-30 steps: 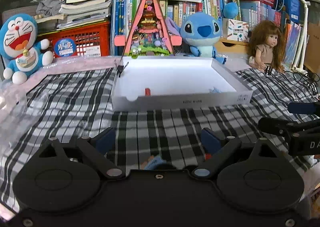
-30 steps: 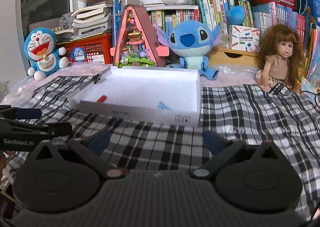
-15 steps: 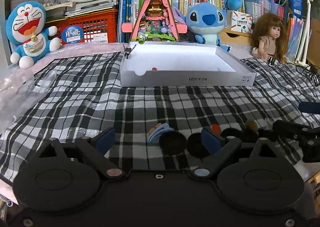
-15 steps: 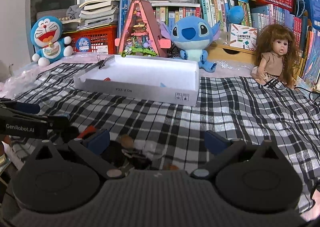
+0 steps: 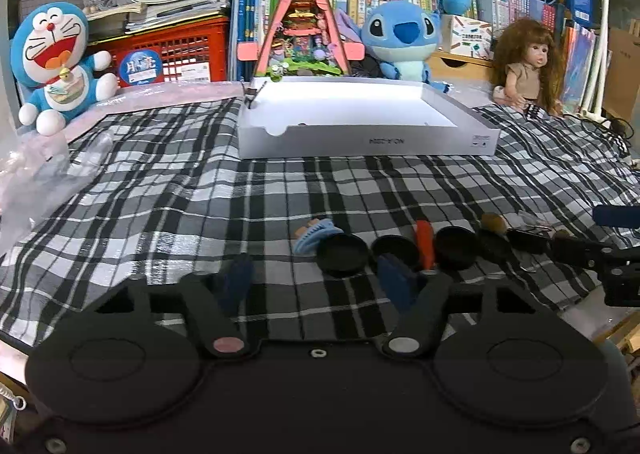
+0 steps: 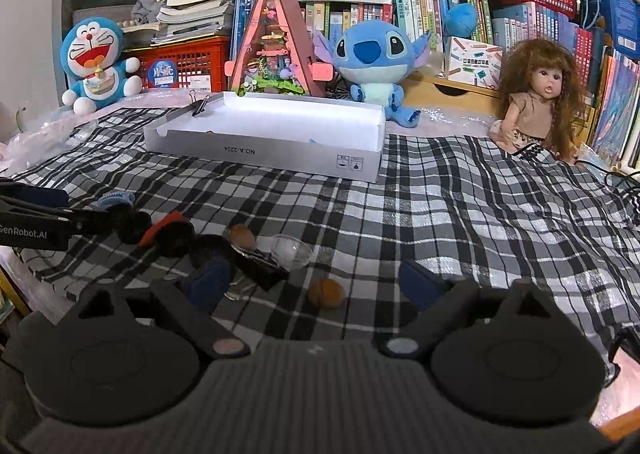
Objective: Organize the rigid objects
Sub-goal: 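Withdraw both tools from the box back toward the remaining items, then grasp a black round lid with the left tool while the right tool grasps a brown ball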
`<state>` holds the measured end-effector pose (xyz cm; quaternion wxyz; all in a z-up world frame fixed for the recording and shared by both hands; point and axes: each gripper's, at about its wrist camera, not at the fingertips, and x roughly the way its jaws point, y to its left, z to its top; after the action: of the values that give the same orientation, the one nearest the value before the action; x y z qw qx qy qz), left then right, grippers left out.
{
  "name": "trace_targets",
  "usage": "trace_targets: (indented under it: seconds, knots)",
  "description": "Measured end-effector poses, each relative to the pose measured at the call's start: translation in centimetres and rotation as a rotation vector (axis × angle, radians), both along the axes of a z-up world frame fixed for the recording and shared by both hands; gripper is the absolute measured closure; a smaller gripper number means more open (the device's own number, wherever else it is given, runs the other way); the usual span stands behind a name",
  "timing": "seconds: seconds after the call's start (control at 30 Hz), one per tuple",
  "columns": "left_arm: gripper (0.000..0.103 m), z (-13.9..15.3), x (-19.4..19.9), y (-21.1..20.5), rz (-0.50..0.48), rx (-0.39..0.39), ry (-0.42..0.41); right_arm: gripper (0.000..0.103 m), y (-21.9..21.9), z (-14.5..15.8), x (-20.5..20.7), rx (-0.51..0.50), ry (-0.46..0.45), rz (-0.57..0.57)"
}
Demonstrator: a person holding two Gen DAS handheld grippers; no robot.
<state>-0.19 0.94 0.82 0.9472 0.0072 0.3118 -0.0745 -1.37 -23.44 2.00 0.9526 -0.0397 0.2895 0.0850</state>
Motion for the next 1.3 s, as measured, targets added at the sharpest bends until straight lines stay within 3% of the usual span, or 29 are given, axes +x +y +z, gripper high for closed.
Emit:
trace_targets:
  seconds: [0.1, 0.43, 0.5, 0.7, 0.8, 0.93, 1.3]
  knots:
    - [0.05, -0.2, 0.2, -0.4, -0.007, -0.002, 0.004, 0.022, -0.1, -0.2, -0.1, -0.009, 0.007, 0.0]
    - [0.052, -0.9, 1.2, -1.5, 0.009, 0.005, -0.016, 0.056, -0.3, -1.0, 0.2, 0.003, 0.026, -0.026]
    - [0.054, -0.9, 1.3, -1.7, 0.006, 0.009, -0.022, 0.059, -0.3, -1.1, 0.3, 0.005, 0.026, -0.026]
    - [0.063, -1.1, 1.5, -2.2, 0.001, 0.007, -0.035, 0.062, -0.1, -1.4, 0.5, 0.006, 0.025, -0.02]
    - [0.063, -1.2, 1.5, -2.3, 0.003, 0.007, -0.036, 0.062, -0.1, -1.5, 0.5, 0.007, 0.024, -0.02]
    - [0.063, -0.9, 0.9, -2.4, 0.004, 0.001, -0.045, 0.055, 0.0, -1.6, 0.5, -0.003, 0.007, -0.035]
    - [0.062, -1.0, 0.2, -2.5, 0.008, -0.025, -0.047, 0.057, -0.1, -1.7, 0.2, 0.013, -0.012, -0.057]
